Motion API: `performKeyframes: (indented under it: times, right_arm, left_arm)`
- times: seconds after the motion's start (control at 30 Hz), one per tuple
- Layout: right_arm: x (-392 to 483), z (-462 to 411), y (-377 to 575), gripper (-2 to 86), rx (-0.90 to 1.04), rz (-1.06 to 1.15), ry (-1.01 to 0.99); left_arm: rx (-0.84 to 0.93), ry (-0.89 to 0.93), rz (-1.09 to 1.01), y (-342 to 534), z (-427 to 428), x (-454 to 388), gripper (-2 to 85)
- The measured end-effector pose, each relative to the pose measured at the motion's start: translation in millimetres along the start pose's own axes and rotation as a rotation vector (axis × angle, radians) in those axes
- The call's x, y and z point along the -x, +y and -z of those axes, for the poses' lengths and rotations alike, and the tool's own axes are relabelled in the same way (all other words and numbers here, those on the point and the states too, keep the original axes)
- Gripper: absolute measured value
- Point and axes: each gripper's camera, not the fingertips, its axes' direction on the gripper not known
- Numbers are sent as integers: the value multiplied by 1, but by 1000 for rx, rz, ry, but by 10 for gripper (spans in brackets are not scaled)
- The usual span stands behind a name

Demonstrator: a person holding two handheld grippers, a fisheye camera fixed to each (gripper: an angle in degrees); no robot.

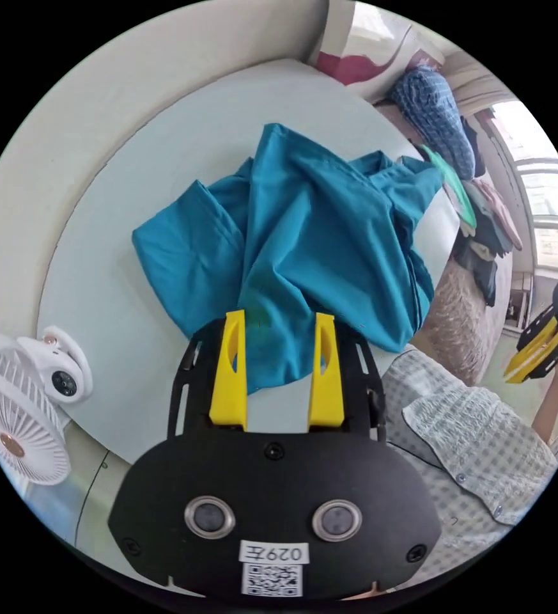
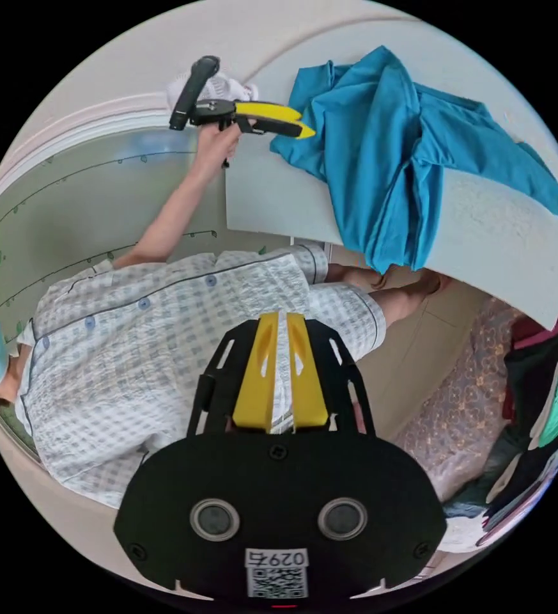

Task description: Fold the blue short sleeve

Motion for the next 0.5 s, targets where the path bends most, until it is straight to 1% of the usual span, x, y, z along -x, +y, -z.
performKeyframes:
  times: [0.03, 0.07, 0.1, 0.17, 0.2, 0.23, 0.27, 0.3, 0.37, 0.4, 0.47, 0.5]
  right_arm:
    - [-5, 4, 0, 12, -31, -14, 29]
    - [-8, 8, -1, 7, -58, -16, 56]
    - [-9, 10, -2, 4, -74, -17, 70]
    - [-14, 20, -8, 1, -154, -18, 124]
    - [-15, 22, -11, 1, -174, -17, 135]
    - [-20, 25, -18, 2, -208, -24, 156]
    - [-27, 27, -27, 3, -229, -29, 167]
    - [-30, 27, -33, 4, -234, -28, 169]
    - [-50, 20, -62, 19, -215, -23, 148]
    - [-55, 17, -70, 24, -205, -23, 136]
    - [-77, -3, -106, 63, -152, -50, 123]
    - [-80, -9, -114, 70, -139, -53, 123]
  left_arm:
    - [8, 19, -52, -3, -3, -8, 76]
    - [-63, 3, -61, 2, 9, -15, 4]
    - [-111, -9, -69, 7, 19, -19, 2]
    - [-274, 6, -172, 35, 58, -36, -6]
    - [-306, 18, -210, 44, 67, -40, -7]
    - [-345, 43, -300, 60, 78, -48, -8]
    - [-322, 62, -381, 73, 80, -55, -8]
    - [-290, 63, -403, 77, 77, -57, -8]
    - [-95, 36, -428, 86, 49, -64, -6]
    - [-39, 37, -433, 87, 40, -65, -4]
    - [158, 68, -372, 88, 8, -59, 12]
    - [179, 84, -337, 88, 3, -54, 18]
